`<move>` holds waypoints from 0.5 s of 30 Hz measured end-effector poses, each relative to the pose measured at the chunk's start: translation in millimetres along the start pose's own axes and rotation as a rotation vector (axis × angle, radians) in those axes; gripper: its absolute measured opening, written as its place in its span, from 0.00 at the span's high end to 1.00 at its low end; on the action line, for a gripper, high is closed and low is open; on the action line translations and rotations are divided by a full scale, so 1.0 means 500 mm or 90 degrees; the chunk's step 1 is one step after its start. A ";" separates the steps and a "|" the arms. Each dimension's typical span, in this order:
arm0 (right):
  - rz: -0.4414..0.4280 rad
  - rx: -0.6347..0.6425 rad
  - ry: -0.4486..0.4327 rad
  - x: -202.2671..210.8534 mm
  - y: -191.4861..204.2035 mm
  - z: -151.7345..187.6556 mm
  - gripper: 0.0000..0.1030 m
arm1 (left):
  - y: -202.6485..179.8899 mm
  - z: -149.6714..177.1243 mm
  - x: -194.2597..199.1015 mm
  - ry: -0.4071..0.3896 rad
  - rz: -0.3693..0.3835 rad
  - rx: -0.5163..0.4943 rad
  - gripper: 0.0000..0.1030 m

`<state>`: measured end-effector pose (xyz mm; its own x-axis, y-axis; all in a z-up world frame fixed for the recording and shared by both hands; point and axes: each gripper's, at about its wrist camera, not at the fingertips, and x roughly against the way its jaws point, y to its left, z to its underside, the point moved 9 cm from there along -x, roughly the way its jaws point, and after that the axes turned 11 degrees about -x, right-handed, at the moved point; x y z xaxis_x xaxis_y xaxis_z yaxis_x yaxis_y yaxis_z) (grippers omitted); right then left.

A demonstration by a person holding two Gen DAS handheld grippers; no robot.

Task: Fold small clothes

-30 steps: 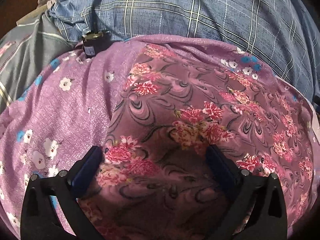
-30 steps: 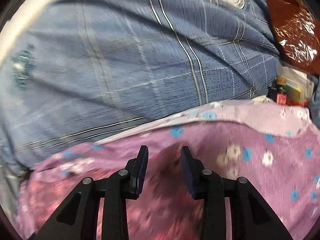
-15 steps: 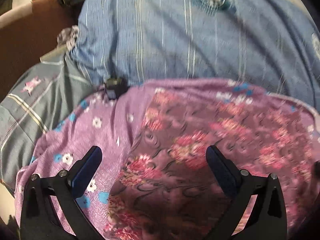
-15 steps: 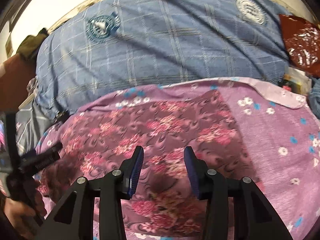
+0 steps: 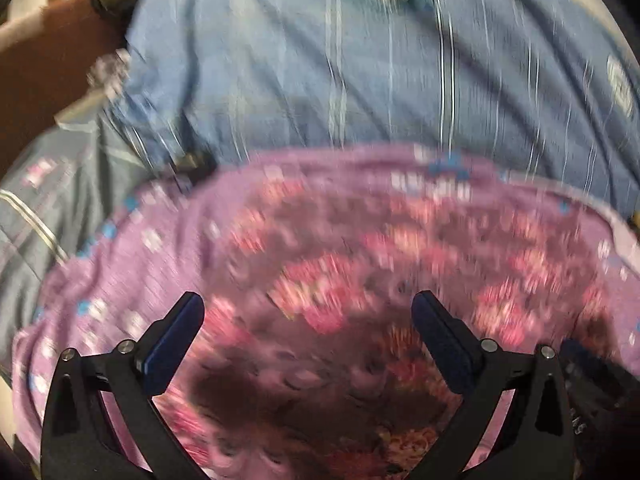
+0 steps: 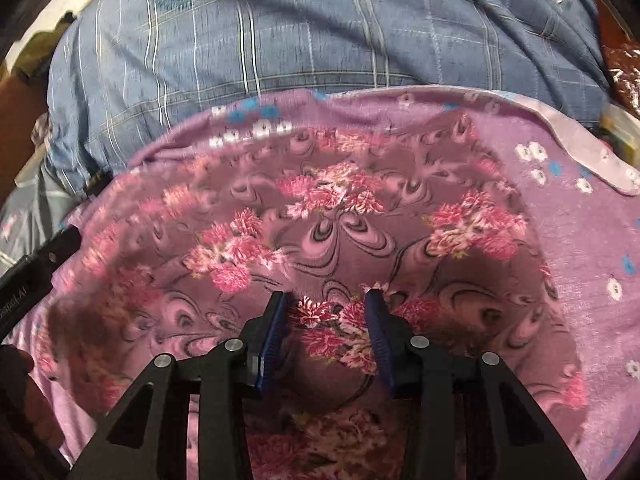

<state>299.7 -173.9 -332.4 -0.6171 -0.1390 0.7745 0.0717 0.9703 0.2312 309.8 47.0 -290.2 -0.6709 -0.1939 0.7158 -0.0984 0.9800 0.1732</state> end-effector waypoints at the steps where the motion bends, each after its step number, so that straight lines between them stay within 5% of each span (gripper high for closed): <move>1: 0.004 0.012 -0.005 0.002 0.004 -0.001 0.61 | -0.014 0.018 -0.028 0.034 0.005 -0.011 0.00; 3: 0.002 0.010 -0.005 0.010 0.004 -0.002 0.61 | -0.029 0.044 -0.065 0.084 0.004 -0.028 0.00; 11: -0.017 -0.018 -0.135 0.116 -0.014 -0.054 0.59 | -0.027 -0.002 0.013 -0.032 -0.022 -0.011 0.00; 15: -0.017 -0.032 -0.148 0.126 -0.027 -0.071 0.59 | -0.041 -0.018 0.039 -0.061 -0.016 -0.008 0.00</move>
<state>287.5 -203.0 -266.0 -0.7825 -0.1092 0.6130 0.0889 0.9549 0.2835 305.3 22.8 -273.9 -0.7352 -0.2130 0.6435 -0.1073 0.9739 0.1998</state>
